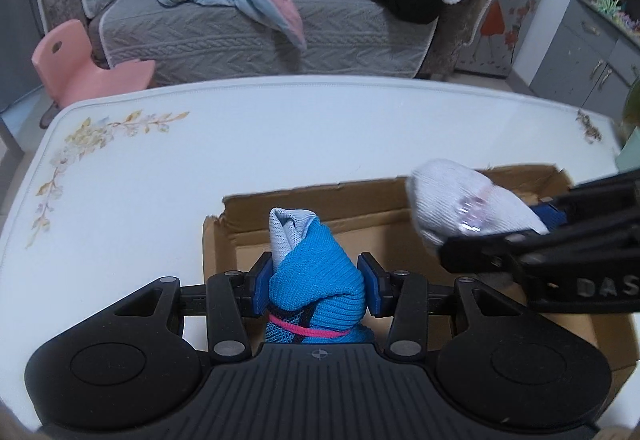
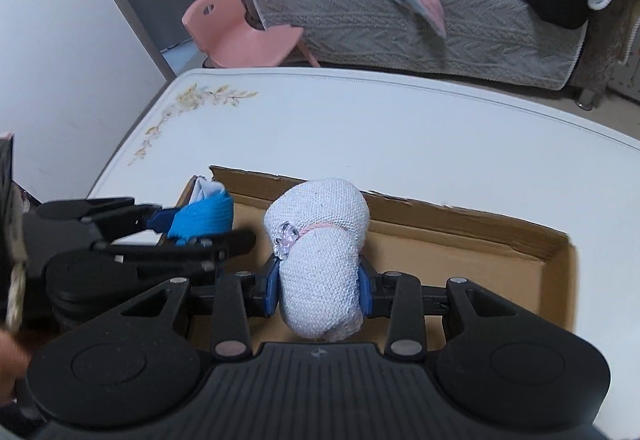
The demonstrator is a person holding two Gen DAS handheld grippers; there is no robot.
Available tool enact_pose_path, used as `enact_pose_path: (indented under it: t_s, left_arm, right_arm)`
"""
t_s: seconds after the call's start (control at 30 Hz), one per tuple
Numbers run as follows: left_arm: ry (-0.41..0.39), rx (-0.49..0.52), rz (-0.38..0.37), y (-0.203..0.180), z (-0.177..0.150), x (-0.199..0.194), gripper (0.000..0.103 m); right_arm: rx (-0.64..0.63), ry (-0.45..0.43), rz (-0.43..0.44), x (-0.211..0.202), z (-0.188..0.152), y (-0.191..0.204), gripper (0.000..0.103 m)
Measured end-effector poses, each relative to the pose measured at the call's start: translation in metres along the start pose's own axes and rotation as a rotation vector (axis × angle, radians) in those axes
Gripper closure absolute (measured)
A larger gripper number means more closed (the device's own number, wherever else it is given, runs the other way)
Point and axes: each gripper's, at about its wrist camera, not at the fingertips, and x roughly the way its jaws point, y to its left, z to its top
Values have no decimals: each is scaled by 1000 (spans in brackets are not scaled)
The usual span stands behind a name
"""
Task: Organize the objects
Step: 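Carry both bundles into the cardboard tray and open both grippers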
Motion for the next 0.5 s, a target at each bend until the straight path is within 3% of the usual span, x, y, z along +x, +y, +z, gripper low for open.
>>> enact_pose_path:
  t_s: [0.3,0.5]
  left_arm:
    - [-8,45,49,1,-8,8,51]
    - [-45,133,52,-11,-17,5,39]
  right_arm:
    - [15,32,-23,23,0,5,69]
    - [18,38,-5,24,0,4,69]
